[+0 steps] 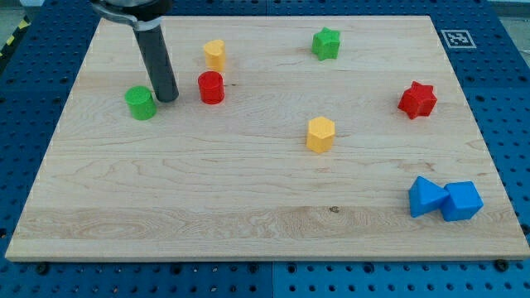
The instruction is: Push the red circle above the yellow hexagon
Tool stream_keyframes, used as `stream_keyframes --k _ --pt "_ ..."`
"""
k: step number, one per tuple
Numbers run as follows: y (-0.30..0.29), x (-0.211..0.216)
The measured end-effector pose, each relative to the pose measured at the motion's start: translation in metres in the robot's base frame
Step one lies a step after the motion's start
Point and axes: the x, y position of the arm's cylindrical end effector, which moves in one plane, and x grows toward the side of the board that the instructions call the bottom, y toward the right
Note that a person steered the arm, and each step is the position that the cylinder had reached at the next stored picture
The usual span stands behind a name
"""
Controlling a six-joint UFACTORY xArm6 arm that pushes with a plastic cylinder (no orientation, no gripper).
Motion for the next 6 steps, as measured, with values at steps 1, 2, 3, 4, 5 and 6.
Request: stream_keyframes --k 1,2,3,4,5,6 --pt "0.000 -0.006" --pt "0.014 -0.006" --pt "0.056 -0.006" --pt "0.094 -0.006" --pt "0.127 -0.006" --pt "0.163 -0.006"
